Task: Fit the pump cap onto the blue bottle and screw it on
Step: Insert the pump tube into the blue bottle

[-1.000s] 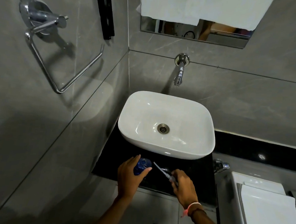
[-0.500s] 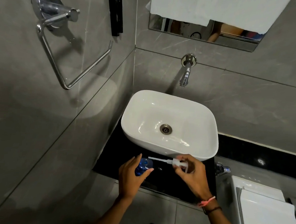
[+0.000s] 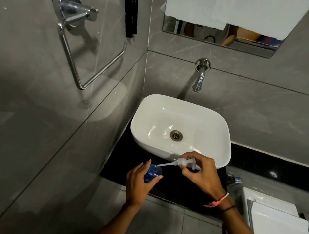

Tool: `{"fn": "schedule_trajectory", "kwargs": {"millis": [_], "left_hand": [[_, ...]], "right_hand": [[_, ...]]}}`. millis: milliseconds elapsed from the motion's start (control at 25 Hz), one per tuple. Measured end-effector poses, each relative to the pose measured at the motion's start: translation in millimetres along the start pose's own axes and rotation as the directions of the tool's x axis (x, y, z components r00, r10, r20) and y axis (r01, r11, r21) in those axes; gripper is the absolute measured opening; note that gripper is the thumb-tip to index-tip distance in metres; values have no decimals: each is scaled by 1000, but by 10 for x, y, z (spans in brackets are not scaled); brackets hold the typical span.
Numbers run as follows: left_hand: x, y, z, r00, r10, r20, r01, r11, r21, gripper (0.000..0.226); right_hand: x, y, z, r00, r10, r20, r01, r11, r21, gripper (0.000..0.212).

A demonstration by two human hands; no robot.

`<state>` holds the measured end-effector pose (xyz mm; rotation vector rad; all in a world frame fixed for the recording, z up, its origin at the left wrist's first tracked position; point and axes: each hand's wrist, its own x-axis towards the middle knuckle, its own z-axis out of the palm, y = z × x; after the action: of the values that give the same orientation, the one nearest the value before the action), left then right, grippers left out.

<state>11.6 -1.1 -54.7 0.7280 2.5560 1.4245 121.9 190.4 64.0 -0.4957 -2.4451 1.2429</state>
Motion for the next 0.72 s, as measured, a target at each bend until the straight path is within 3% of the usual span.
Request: {"fn": "schedule_trajectory", "kwargs": {"millis": [200,320,520,640,720], "left_hand": [[-13,24,-8,1000,0,-10,0,1000,10,80],[-7,33,-10,999,30,-27,-28,998,48,79],[-2,20,-24,998,65,-21,-62,991,119,75],[3,19,-22,999,43,-29,-39,991,126,73],[2,10,-11,999,36,-32,-31,989,142,71]], "right_hand": [[118,-122,28,991,-10,135,29,991,-134,25],[275,-257,198,959,-49,280,119,964,-238,30],[447,-333,613,878,-76,473,257,908,-331,15],[425,-182,738,901,6,435,176,910,-376,16],[360,-34,766,936,40,350,81,942,-326,28]]}}
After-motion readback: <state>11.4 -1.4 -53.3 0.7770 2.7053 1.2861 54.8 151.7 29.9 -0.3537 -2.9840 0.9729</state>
